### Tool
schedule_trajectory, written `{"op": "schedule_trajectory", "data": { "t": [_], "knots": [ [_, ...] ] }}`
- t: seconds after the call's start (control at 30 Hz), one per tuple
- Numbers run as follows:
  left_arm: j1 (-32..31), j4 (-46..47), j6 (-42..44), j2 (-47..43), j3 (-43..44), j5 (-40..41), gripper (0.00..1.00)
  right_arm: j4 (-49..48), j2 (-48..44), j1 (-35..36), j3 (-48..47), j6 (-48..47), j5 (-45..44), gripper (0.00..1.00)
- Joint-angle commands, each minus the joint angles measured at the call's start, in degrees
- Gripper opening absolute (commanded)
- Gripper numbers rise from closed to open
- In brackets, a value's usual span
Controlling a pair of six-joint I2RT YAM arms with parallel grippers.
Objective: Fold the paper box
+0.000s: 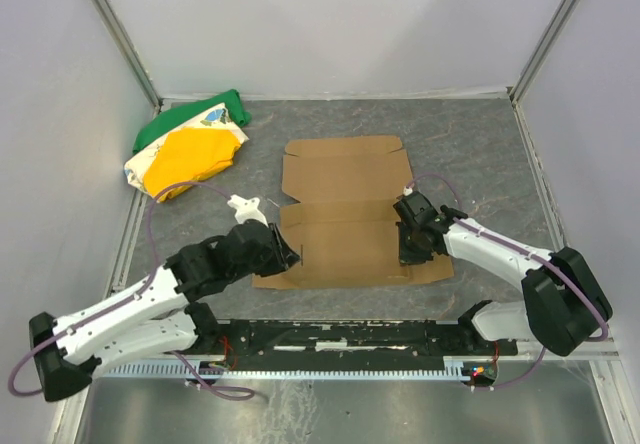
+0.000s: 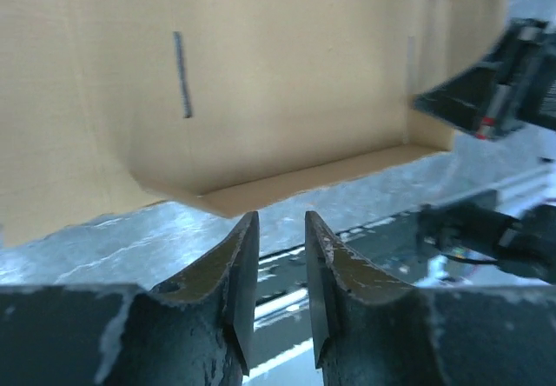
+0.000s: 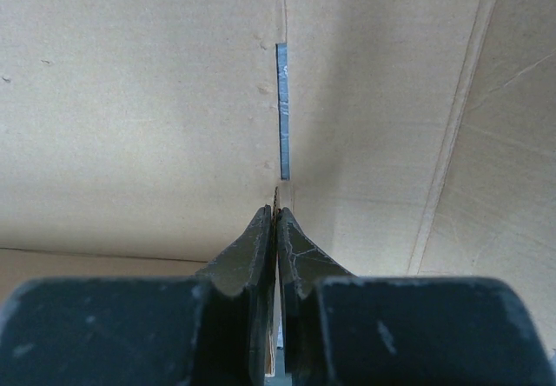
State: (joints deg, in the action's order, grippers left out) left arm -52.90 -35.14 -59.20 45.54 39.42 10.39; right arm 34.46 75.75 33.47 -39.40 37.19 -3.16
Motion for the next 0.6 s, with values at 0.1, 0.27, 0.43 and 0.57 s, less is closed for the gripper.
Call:
{"op": "schedule_trajectory", "data": {
  "t": [0.1, 0.27, 0.43, 0.57],
  "knots": [
    [-13.2, -19.3, -0.6, 19.7, 16.9, 35.4, 0.37, -3.0, -0.9, 0.0, 0.2, 1.5, -1.6, 0.13],
    [-13.3, -24.7, -2.4, 30.3, 33.5, 42.1, 0.91, -2.8, -0.8, 0.0, 0.0, 1.1, -2.4, 0.13],
    [-11.3, -30.2, -13.1, 25.7, 39.9, 33.9, 0.20, -2.8, -1.1, 0.0, 0.0, 1.9, -3.3, 0.13],
    [-11.1, -35.9, -25.7, 22.6, 36.2, 23.6, 0.60, -3.2, -0.5, 0.0, -0.1, 4.1, -4.0, 0.13]
  ]
}}
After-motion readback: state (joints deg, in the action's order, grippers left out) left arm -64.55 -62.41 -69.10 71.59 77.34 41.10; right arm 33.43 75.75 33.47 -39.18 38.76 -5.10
